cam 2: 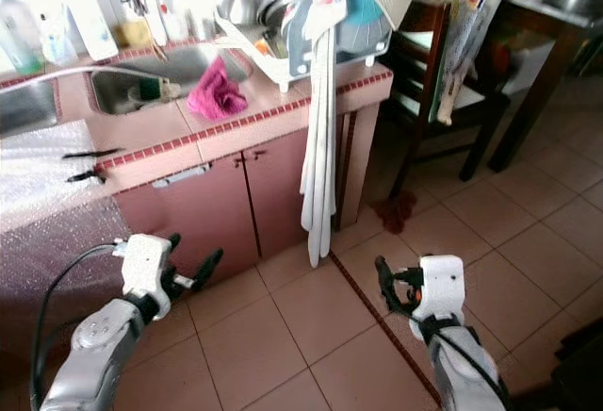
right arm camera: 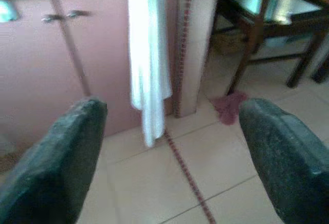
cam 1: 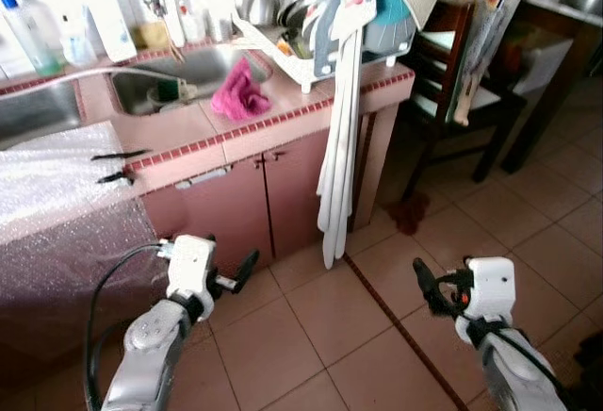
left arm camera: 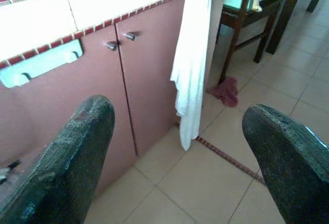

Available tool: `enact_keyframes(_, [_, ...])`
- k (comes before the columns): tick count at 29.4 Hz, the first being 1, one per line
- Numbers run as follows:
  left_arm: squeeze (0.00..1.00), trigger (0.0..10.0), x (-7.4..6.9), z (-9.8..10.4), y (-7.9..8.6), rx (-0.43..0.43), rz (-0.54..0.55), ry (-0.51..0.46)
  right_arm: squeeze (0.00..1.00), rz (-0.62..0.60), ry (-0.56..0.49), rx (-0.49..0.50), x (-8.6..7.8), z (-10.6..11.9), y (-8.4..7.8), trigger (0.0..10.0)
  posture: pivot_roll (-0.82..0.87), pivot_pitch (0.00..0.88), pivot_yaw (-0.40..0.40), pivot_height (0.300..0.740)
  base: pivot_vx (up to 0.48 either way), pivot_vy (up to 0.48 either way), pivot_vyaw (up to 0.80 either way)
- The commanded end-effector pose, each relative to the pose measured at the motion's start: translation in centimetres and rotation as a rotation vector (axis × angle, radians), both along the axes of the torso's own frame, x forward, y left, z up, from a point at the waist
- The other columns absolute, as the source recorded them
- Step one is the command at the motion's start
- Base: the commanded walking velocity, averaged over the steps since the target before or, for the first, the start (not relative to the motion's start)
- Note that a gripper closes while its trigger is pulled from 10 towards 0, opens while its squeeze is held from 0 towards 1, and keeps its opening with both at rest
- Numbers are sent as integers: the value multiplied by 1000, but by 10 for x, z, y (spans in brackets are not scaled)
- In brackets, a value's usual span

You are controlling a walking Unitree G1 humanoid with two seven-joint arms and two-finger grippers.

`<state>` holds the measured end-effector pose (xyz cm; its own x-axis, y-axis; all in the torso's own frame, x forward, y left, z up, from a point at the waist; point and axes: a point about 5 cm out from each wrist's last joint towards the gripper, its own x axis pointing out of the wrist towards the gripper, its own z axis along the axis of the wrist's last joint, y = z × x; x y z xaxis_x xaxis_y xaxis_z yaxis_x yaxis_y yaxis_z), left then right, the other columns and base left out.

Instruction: Kitchen organization

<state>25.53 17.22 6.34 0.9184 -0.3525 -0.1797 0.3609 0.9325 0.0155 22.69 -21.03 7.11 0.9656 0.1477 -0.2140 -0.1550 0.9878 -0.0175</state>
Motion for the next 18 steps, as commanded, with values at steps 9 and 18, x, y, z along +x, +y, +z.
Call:
enact_keyframes(9, [0,10000,-16,4,0,34,-28,7,0,117,94,22,-26,10,15,10000,-55,0,59,740,0,0,0])
enact_keyframes(18, [0,10000,-30,-8,8,71,81,41,0,-83,65,75,-25,16,9,10000,-38,0,42,740,0,0,0])
